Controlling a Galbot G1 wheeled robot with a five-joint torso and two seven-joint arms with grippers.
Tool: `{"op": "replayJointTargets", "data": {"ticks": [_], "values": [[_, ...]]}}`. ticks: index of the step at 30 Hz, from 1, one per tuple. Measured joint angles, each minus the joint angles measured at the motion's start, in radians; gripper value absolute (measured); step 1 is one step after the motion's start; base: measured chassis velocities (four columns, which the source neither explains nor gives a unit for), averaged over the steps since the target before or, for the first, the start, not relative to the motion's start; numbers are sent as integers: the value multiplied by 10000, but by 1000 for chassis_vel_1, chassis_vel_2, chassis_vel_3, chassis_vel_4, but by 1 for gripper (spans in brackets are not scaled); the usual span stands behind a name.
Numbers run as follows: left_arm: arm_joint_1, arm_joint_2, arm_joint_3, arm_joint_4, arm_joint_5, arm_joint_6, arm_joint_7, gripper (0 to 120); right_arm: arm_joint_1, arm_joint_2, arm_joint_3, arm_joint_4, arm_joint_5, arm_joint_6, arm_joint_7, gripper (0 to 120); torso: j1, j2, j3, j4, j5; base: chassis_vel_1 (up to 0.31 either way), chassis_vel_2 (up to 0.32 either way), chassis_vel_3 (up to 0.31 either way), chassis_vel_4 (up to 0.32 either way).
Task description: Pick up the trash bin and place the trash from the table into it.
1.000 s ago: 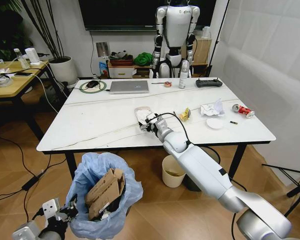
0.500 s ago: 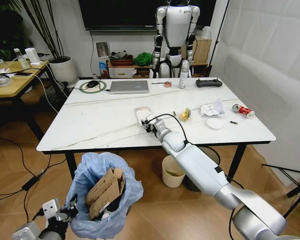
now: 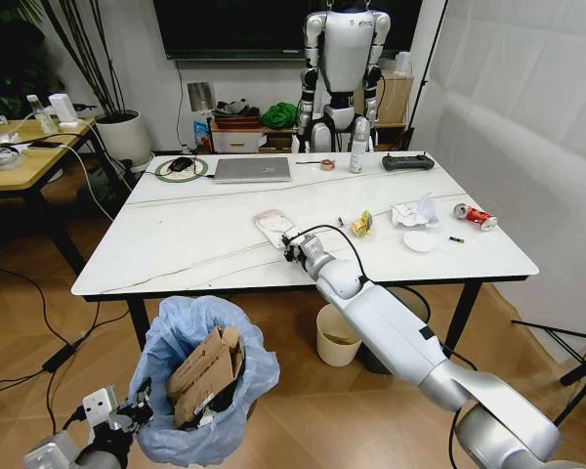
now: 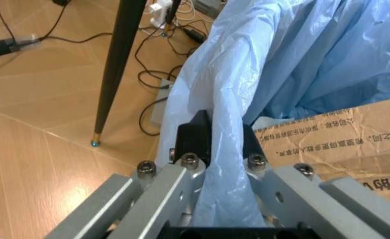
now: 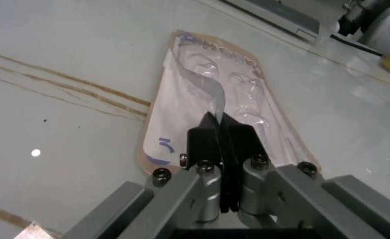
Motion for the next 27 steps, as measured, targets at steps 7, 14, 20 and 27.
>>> {"op": "replayJointTargets", "data": {"ticks": [7,14,20,27], "values": [[-18,39,19,3,-21,-1,-6,1,12,-237,-57,791,661,-169,-3,0,0,0,0,0,0,0,0,0,0],[-58,101,138,13,-37,0,-7,1,81,-1375,-280,3252,2932,-431,12,0,0,0,0,2,2,0,0,0,0],[-152,183,156,25,-124,6,-12,1,-198,-2936,-295,5378,4945,-446,150,0,0,0,0,-5,2,0,0,0,0],[-152,256,161,4,-171,20,-18,1,-721,-4100,-29,7419,7615,-477,384,0,0,0,-1,0,2,0,0,0,0]]}}
